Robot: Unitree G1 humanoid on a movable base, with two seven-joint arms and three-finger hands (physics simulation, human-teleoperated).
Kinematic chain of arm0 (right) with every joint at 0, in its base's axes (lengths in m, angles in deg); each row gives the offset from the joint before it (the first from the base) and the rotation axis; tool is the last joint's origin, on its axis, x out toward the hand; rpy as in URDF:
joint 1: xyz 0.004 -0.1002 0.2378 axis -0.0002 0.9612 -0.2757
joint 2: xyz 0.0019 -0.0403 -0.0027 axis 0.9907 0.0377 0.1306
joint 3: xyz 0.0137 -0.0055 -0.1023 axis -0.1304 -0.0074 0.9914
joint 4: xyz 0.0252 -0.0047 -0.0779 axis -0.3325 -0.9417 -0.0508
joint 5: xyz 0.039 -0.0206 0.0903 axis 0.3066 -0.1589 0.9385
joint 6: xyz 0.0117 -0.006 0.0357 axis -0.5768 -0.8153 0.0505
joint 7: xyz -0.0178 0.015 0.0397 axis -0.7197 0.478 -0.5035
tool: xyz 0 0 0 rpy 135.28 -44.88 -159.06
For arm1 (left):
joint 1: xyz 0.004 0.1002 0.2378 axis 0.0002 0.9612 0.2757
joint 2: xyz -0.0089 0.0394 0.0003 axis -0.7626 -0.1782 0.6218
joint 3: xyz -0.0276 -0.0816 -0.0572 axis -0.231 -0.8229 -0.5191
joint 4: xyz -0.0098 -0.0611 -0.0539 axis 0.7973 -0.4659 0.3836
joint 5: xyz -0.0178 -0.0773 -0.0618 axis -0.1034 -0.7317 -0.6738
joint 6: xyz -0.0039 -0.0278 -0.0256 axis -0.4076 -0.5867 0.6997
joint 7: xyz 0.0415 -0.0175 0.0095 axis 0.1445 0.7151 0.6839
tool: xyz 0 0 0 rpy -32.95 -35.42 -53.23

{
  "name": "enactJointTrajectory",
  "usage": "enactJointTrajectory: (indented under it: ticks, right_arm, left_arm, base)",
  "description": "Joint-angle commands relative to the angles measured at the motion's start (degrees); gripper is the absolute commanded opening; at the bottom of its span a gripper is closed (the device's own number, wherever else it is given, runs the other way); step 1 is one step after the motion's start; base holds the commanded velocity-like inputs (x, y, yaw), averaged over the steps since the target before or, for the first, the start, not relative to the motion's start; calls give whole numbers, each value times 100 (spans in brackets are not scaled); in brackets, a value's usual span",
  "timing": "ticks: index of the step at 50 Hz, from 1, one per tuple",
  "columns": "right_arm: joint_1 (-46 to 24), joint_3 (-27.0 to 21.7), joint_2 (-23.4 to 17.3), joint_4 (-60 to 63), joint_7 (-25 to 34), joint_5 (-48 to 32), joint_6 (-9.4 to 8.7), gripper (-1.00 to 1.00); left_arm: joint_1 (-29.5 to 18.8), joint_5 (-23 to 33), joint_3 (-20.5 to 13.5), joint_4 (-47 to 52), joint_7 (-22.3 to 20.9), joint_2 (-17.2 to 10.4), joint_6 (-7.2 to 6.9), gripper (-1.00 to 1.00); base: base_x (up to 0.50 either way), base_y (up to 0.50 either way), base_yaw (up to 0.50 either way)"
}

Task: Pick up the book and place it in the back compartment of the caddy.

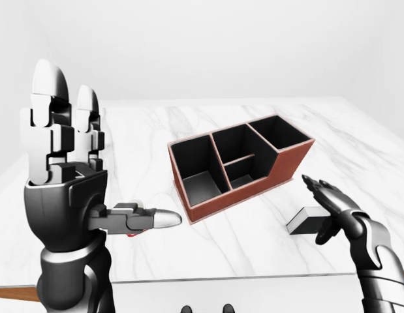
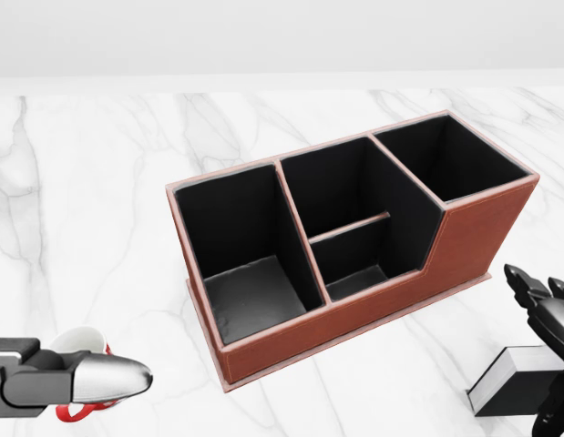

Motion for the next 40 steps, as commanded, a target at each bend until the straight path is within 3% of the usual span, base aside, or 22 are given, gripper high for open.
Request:
enactJointTrajectory:
  ticks: [1, 40]
  right_arm:
    - [-111, 59, -52, -139, -28, -14, 0, 100]
    - [-227, 304, -59, -589, -240, -153, 0, 100]
  left_arm:
    - [40, 20, 36, -27, -8, 13, 0, 100]
    - [-5, 40, 28, -3, -9, 3, 0, 100]
  base:
    - [0, 0, 0]
    - [0, 0, 0]
